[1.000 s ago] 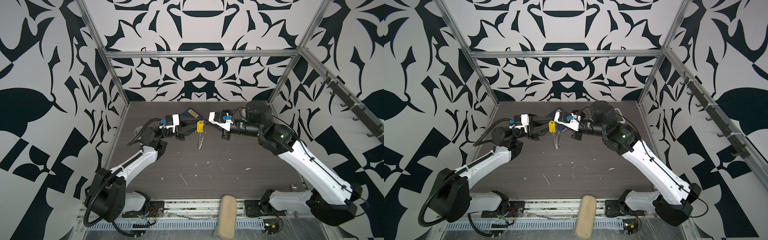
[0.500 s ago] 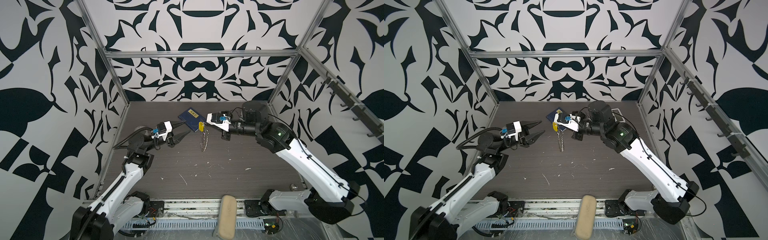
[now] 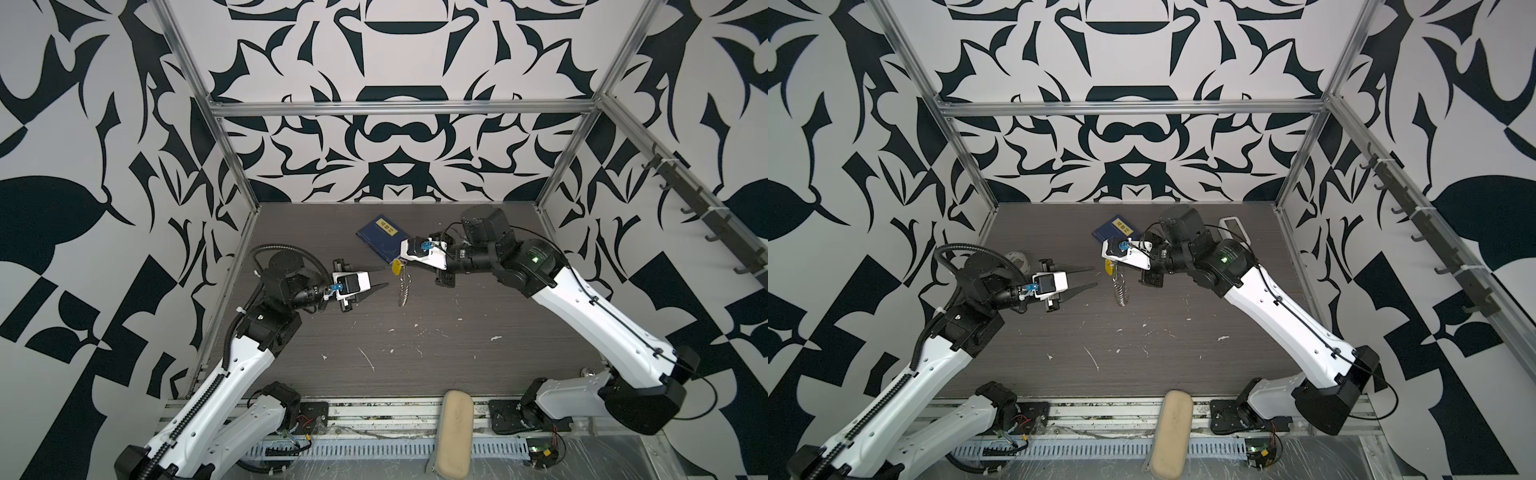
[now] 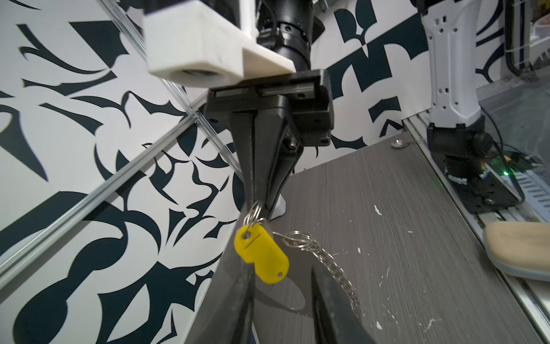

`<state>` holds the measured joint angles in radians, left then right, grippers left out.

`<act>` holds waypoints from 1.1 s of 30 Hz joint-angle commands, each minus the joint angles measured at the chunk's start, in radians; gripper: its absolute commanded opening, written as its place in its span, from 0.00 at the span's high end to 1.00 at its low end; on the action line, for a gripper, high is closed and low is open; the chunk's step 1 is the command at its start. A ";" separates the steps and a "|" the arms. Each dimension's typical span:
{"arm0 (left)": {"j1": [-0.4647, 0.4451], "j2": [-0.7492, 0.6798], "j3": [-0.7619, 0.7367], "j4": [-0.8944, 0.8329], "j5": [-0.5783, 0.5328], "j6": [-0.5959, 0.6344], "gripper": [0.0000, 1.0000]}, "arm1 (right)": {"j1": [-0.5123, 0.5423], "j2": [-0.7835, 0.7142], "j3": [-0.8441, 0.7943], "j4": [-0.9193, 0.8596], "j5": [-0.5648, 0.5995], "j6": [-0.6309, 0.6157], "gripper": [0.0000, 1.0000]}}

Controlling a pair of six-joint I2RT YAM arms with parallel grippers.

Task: Remove the keys from the keyring

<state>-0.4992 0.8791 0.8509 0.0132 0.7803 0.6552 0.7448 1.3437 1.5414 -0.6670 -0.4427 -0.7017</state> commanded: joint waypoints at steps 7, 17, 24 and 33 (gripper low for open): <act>-0.045 0.045 0.059 -0.034 0.042 0.068 0.67 | 0.002 0.001 0.026 -0.005 -0.031 -0.044 1.00; -0.050 0.068 0.060 0.054 0.063 0.021 0.71 | 0.009 0.001 0.016 -0.009 -0.042 -0.057 1.00; -0.056 0.093 0.068 0.089 0.061 0.012 0.71 | 0.018 0.007 0.020 -0.017 -0.042 -0.059 1.00; -0.056 0.085 0.068 0.119 0.048 0.004 0.71 | 0.021 0.005 0.029 -0.029 -0.043 -0.061 1.00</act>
<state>-0.5514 0.9707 0.8860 0.1070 0.8253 0.6624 0.7609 1.3605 1.5414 -0.7223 -0.4606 -0.7597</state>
